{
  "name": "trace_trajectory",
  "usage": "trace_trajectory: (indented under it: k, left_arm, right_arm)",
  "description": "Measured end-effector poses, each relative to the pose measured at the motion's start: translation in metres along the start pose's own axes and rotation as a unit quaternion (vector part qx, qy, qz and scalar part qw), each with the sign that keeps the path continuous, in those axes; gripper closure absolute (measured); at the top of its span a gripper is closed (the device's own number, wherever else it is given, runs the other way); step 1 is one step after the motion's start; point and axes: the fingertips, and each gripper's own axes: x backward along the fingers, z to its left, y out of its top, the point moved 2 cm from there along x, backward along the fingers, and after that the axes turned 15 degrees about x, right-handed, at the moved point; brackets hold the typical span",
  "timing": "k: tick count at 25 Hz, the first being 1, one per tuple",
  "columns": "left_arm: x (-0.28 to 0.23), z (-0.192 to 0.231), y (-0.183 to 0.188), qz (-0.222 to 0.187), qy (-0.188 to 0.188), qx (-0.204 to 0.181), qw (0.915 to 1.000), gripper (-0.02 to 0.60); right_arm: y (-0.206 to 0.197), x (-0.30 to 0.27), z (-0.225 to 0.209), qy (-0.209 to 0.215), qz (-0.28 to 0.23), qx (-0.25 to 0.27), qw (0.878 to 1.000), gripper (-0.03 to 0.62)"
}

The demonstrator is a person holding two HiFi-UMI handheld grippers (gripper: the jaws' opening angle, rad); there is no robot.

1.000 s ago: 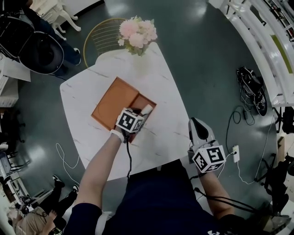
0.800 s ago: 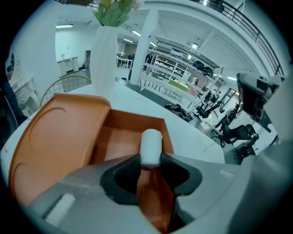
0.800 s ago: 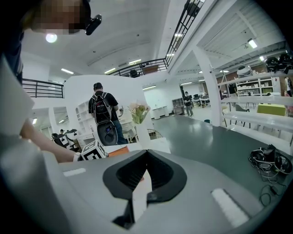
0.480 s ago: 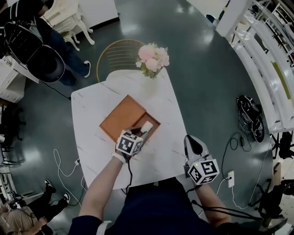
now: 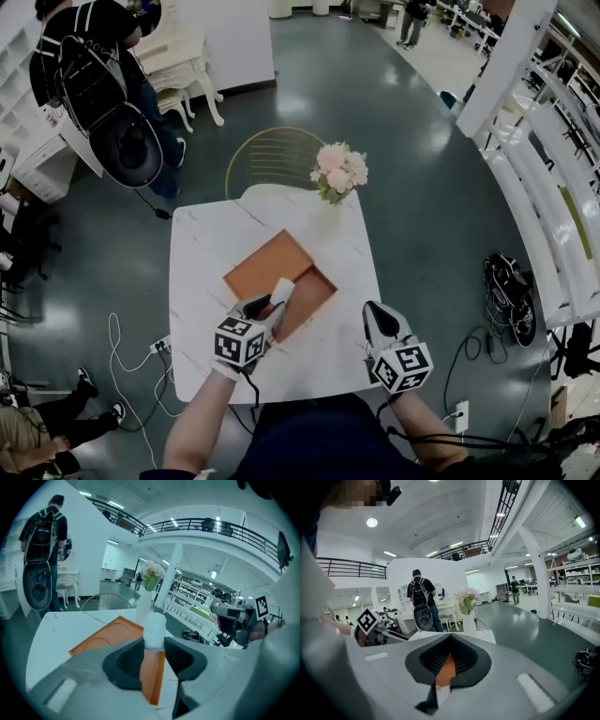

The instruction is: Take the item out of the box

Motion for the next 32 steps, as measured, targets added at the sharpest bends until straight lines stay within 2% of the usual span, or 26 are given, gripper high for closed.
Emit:
trace_trajectory:
  k: [6, 13, 21, 26, 32]
  left_arm:
    - [0.064, -0.004, 0.024, -0.096, 0.005, 0.037, 0.9947, 0.433]
    - [0.137, -0.011, 0.048, -0.204, 0.033, 0.055, 0.9769, 0.433]
    - [0.195, -0.021, 0.066, -0.283, 0.037, 0.058, 0.9566, 0.432]
    - [0.227, -0.030, 0.078, -0.331, 0.034, 0.047, 0.9420, 0.431]
    - [0.252, -0.033, 0.074, -0.367, 0.035, 0.054, 0.9281, 0.431]
  right_arm:
    - [0.026, -0.013, 0.013, 0.025, -0.021, 0.023, 0.999, 0.592]
    - [0.053, -0.021, 0.027, 0.053, -0.047, 0.035, 0.997, 0.592]
    - [0.086, -0.029, 0.044, 0.078, -0.081, 0.047, 0.993, 0.592]
    - [0.113, -0.028, 0.052, 0.084, -0.111, 0.051, 0.989, 0.592]
    - [0.125, -0.019, 0.070, 0.093, -0.132, 0.046, 0.986, 0.592]
